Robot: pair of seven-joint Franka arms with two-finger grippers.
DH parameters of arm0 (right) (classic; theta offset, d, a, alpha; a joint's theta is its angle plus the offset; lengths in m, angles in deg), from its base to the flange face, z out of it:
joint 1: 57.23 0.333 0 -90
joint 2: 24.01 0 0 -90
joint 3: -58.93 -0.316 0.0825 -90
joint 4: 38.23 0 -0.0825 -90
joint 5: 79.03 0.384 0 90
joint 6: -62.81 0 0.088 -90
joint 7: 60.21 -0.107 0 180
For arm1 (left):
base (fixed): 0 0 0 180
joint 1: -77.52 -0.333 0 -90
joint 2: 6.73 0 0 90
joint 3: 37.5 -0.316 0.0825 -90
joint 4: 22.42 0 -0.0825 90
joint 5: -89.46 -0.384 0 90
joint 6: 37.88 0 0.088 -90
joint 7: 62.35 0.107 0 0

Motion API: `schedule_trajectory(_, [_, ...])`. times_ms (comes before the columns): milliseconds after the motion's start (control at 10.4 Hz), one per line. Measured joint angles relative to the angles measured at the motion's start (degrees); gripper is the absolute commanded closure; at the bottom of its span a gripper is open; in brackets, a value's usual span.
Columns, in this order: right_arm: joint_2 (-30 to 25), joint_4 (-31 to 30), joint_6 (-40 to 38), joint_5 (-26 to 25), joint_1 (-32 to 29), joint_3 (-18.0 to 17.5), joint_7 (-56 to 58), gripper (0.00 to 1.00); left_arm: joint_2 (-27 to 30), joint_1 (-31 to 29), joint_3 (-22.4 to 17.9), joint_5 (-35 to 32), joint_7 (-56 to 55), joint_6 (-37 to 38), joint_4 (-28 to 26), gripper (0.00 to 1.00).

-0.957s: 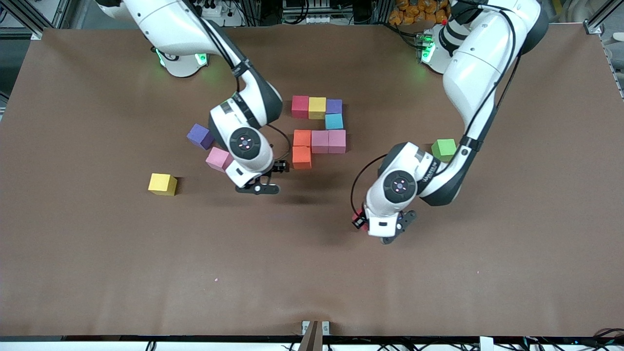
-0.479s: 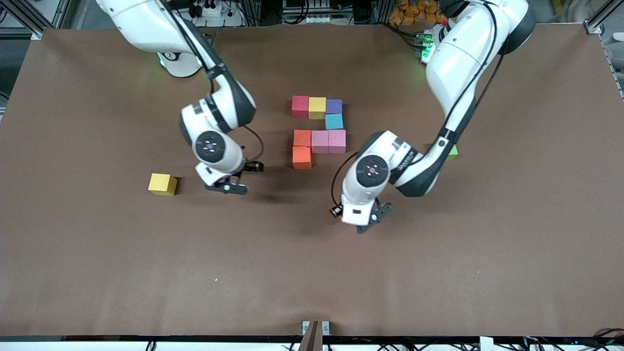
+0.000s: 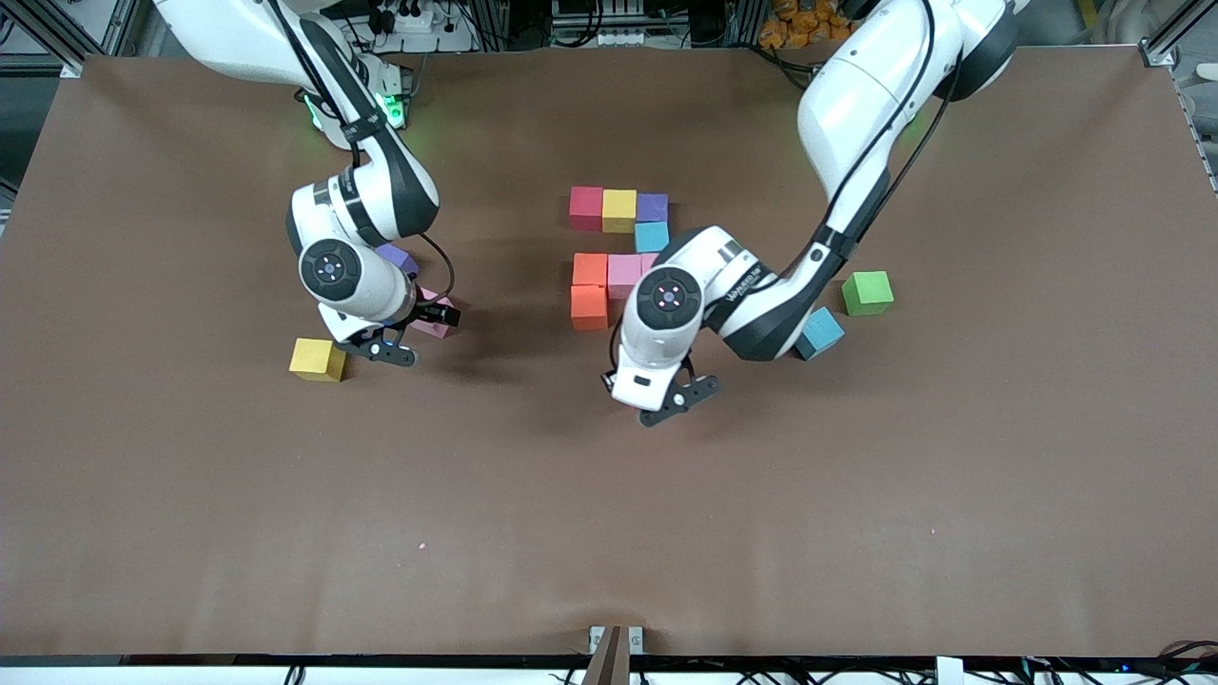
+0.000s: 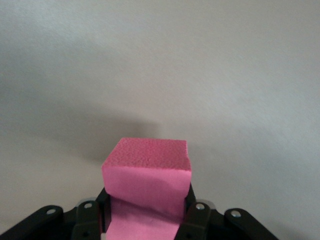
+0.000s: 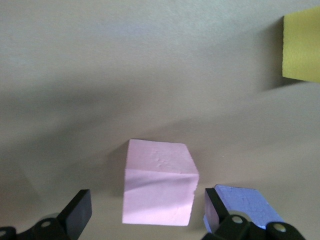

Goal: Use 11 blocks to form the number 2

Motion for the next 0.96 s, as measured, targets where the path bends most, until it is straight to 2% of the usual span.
schedule_trajectory(574, [0.05, -5.16, 7.11, 1.55, -1.0, -0.11, -0.06, 0.0, -1.81, 3.25, -0.01, 0.0, 3.05, 0.25, 2.28, 0.54])
schedule_trajectory(957, [0.58, -5.62, 8.4, 3.52, -1.0, -0.18, -0.09, 0.0, -2.42, 4.09, -0.01, 0.0, 6.98, 0.25, 2.97, 0.54])
